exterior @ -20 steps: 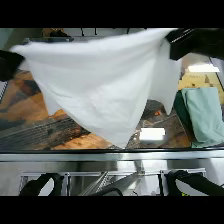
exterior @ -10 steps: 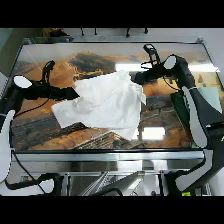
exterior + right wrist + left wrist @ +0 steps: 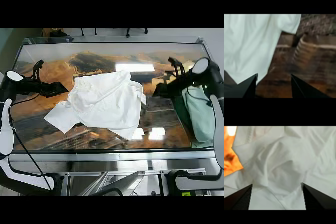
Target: Fold the shirts.
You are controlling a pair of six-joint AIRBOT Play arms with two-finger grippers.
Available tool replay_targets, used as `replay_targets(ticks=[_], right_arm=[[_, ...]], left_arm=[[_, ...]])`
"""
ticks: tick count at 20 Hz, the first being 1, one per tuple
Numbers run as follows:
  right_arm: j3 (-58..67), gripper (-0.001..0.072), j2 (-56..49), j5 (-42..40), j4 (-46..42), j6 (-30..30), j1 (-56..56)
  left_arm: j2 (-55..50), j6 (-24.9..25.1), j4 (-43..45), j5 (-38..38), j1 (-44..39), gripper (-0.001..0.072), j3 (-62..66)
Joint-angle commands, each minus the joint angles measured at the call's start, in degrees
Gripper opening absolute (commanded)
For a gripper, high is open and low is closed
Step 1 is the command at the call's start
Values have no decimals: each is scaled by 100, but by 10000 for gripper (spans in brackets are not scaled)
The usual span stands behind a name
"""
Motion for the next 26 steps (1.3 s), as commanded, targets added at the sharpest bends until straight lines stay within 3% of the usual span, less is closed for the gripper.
replay_targets(ticks=[1,6,11,13,14,15,16,18,19,20,21,22,23,24,26], right_arm=[[-2321,488,1196,-723,575,352,-26],[-4728,486,1775,-2159,1731,315,431],[-5018,485,1268,-3687,2277,-105,1585],[-5016,483,953,-4120,2852,-699,1869],[-5016,417,811,-4238,3329,-1156,1963],[-5014,268,706,-4266,3731,-1606,2013],[-5010,213,619,-4260,4076,-2004,2015],[-5007,211,544,-4260,4553,-2396,2013],[-5005,176,553,-4240,4688,-2496,2013],[-5005,32,590,-4234,4710,-2494,2013],[-5005,29,658,-4197,4695,-2494,2013],[-5005,29,743,-4197,4695,-2492,2013],[-5005,29,868,-4197,4693,-2492,2013],[-5005,29,1003,-4197,4690,-2492,2009],[-5005,29,1276,-4197,4693,-2487,2006]], left_arm=[[-463,96,0,-22,-24,679,286],[-1108,197,2,-750,-153,660,667],[-1141,199,7,-1043,-149,660,675],[-1143,199,9,-1032,-151,660,675],[-1143,201,13,-1012,-149,660,675],[-1143,214,44,-970,-151,660,675],[-1143,214,153,-909,-157,660,673],[-1185,192,286,-903,-184,660,675],[-1222,190,289,-964,-212,660,675],[-1270,184,289,-1047,-234,660,675],[-1318,166,289,-1110,-273,659,675],[-1353,160,308,-1121,-328,589,675],[-1362,162,313,-1067,-382,314,675],[-1362,223,310,-968,-402,107,680],[-1357,243,352,-645,-446,56,682]])
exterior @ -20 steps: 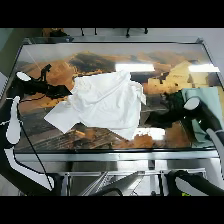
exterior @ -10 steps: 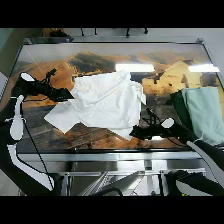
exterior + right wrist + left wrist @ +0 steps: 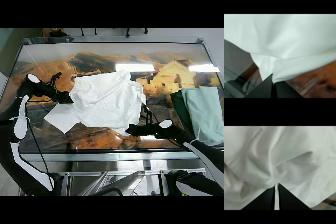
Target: Fold the shirts.
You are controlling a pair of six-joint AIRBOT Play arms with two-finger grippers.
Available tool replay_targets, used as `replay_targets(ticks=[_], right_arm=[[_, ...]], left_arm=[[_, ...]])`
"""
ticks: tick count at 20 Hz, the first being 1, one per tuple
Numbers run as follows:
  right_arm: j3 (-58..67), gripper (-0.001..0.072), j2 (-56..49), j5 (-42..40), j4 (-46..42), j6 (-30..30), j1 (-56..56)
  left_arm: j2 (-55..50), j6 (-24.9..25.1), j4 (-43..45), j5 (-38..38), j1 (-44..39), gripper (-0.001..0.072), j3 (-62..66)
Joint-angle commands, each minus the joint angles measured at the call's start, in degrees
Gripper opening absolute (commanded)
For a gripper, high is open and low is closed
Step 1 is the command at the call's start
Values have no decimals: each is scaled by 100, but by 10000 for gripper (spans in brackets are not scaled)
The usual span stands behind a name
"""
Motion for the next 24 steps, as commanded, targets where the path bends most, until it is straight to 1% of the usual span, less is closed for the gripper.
replay_targets(ticks=[1,3,6,10,11,12,13,16,20,21,23,24], right_arm=[[7,29,435,22,164,-96,-2],[7,28,660,22,162,-81,-2],[7,28,750,24,164,-57,-2],[7,29,748,20,162,-59,-2],[7,29,748,20,162,-61,-2],[7,28,748,20,162,-61,-2],[7,29,748,17,162,-61,-2],[7,29,748,17,129,-61,-2],[7,29,748,15,120,-61,-2],[7,29,748,15,118,-61,-2],[7,29,748,17,120,-61,-2],[7,29,752,20,120,-61,-2]], left_arm=[[-24,35,243,415,-70,44,7],[-13,-109,678,424,-70,13,7],[186,-140,1073,354,-57,16,7],[776,151,1080,579,-59,27,4],[822,229,1080,603,-57,351,2],[796,229,1075,599,-59,648,-2],[734,229,1060,542,-74,661,0],[435,236,1064,326,-258,661,-4],[125,190,1069,807,-511,659,0],[63,166,1073,918,-549,609,0],[-7,127,1082,1123,-544,180,0],[9,83,1080,1202,-516,14,2]])
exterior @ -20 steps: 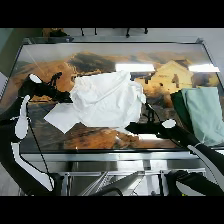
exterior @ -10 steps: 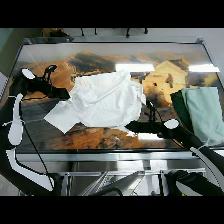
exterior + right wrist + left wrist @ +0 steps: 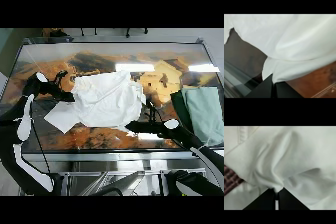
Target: Fold the shirts.
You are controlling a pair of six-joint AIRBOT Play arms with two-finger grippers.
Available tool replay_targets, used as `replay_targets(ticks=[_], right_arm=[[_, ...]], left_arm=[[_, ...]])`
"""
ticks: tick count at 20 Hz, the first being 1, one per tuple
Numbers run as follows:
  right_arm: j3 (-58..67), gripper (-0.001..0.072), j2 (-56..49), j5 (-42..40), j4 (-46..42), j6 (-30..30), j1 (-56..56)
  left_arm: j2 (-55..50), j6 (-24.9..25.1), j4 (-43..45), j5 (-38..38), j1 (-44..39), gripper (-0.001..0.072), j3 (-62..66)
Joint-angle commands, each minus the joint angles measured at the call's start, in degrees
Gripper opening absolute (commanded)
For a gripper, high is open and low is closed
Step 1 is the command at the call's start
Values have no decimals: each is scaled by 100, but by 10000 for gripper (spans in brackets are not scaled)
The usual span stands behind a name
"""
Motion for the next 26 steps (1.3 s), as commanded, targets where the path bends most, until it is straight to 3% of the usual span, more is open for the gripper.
replay_targets(ticks=[1,4,7,11,14,18,22,26], right_arm=[[7,29,31,9,-4,-2,-2],[151,29,358,149,-232,-42,-278],[960,28,852,750,-415,-186,-1349],[3606,27,992,1790,-17,-907,-2975],[5871,27,973,1993,37,-962,-3683],[7805,27,964,2153,-208,-920,-4144],[8037,27,841,2505,-345,-911,-4177],[7510,27,-22,3499,-321,-723,-4151]], left_arm=[[-17,-256,11,442,17,11,7],[575,-385,-7,636,179,9,7],[1637,-378,-173,216,317,10,7],[3456,-455,-1449,81,575,11,11],[5167,-472,-2671,710,1156,11,11],[7088,-271,-2669,1460,2074,12,9],[7536,-118,-2555,1311,2865,12,4],[6581,-109,-2599,756,2409,13,4]])
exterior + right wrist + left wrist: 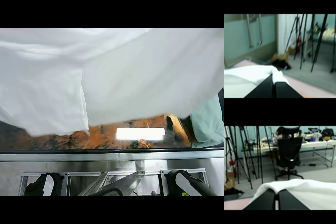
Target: Fold the shirts.
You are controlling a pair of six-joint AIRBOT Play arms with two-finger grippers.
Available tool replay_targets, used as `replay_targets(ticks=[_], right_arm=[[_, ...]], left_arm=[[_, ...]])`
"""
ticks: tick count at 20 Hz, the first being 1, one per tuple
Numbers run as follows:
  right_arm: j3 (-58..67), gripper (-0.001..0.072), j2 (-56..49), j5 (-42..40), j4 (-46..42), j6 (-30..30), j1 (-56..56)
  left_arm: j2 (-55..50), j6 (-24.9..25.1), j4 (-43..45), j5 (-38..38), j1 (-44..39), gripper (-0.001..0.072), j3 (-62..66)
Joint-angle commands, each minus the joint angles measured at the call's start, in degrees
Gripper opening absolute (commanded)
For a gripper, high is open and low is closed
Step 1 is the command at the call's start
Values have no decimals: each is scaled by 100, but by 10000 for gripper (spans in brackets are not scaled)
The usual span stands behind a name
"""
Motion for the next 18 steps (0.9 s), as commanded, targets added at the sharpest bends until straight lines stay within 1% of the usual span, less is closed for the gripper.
replay_targets(ticks=[1,3,5,7,8,10,12,13,15,16,18], right_arm=[[-483,28,-765,833,-46,105,46],[-1123,27,-1386,1008,-81,-94,278],[-1696,28,-2061,887,-382,-205,494],[-1982,28,-2931,603,-745,-199,632],[-2013,28,-3432,511,-756,-203,686],[-2002,28,-4288,205,-678,-240,793],[-1843,28,-4933,-216,-673,-243,848],[-1652,28,-5189,-339,-675,-240,848],[-1115,27,-5615,-369,-695,-203,807],[-857,27,-5748,-306,-723,-140,798],[-514,28,-5821,-168,-1045,-13,796]], left_arm=[[-879,70,15,-608,-472,13,-2],[-1888,81,306,-914,-1097,14,-4],[-3082,-101,929,-1137,-1661,14,-4],[-4280,-221,1410,-1075,-2006,14,-2],[-4824,-219,1517,-957,-2118,14,-2],[-5825,-208,1502,-463,-2190,14,4],[-6529,-216,1506,131,-2142,14,103],[-6835,-236,1504,238,-2057,14,339],[-7305,-321,1502,192,-1910,14,953],[-7514,-326,1504,44,-1871,14,1298],[-7844,-326,1521,-337,-1829,14,1843]])
